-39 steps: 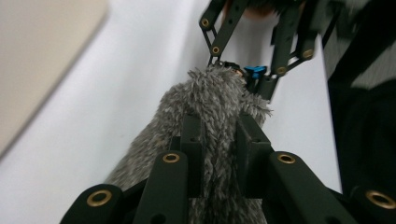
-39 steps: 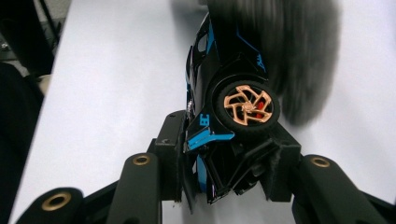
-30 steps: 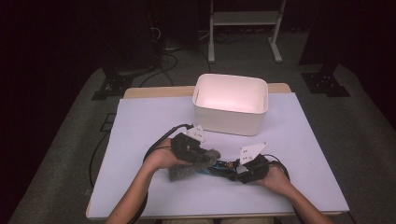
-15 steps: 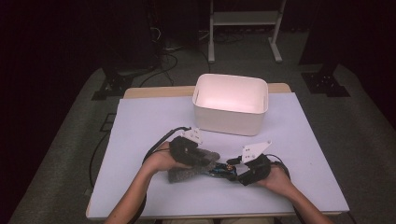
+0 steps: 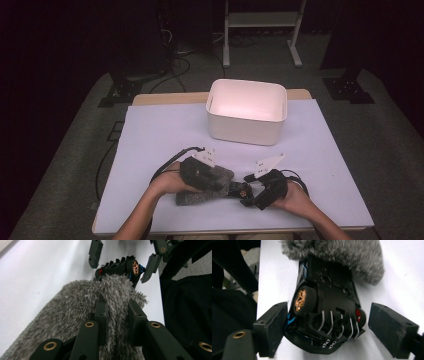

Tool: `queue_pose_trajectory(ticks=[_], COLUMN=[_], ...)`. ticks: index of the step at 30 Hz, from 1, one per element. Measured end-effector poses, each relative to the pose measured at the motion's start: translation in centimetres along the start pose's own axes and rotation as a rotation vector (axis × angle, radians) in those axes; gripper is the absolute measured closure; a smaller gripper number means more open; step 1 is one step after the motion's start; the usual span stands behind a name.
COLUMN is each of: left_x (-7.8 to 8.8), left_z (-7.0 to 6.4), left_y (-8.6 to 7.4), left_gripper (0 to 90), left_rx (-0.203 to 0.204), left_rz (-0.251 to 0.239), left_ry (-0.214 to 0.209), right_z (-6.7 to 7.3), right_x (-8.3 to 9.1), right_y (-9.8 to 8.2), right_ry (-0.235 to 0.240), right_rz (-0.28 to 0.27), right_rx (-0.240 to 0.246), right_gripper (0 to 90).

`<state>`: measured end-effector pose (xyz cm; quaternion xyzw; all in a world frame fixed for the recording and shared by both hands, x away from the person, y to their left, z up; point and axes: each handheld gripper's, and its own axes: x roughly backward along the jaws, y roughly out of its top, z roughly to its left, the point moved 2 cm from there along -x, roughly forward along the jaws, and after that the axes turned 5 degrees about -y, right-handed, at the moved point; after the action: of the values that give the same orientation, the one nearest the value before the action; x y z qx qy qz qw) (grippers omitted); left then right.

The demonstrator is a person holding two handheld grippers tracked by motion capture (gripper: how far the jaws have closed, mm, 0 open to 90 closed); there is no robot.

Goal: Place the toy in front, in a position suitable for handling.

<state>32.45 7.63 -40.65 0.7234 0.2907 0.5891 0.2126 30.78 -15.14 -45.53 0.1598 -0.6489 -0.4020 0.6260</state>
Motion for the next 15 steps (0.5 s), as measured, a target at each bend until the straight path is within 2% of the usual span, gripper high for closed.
queue_pose_trajectory(ticks=[4,6,8,9,10,15], left_x=[-0.5,-1.1,-1.7,-1.8,-1.7,-1.9], left_z=[-0.4,-0.6,-0.7,-0.7,-0.6,0.2], left_y=[-0.5,-0.9,-1.1,-1.2,-1.2,-1.0], left_gripper=[73.8,73.8,73.9,73.9,73.9,74.3], left_rx=[-0.006,-0.005,-0.011,-0.007,0.001,0.020], left_rz=[0.017,0.031,0.047,0.032,0.017,-0.009], left_ry=[-0.041,-0.061,-0.066,-0.065,-0.063,-0.051], right_z=[0.4,0.7,0.9,0.8,0.7,0.2], right_x=[-0.9,-1.4,-1.5,-1.4,-1.2,-1.3], right_y=[-0.3,-0.5,-0.7,-0.7,-0.6,-0.6], right_ry=[0.017,0.002,-0.021,-0.017,-0.007,-0.037], right_rz=[0.064,0.097,0.097,0.090,0.079,0.059], right_rx=[0.022,0.052,0.085,0.084,0.096,0.147], right_gripper=[13.3,13.2,15.8,22.2,22.6,22.1])
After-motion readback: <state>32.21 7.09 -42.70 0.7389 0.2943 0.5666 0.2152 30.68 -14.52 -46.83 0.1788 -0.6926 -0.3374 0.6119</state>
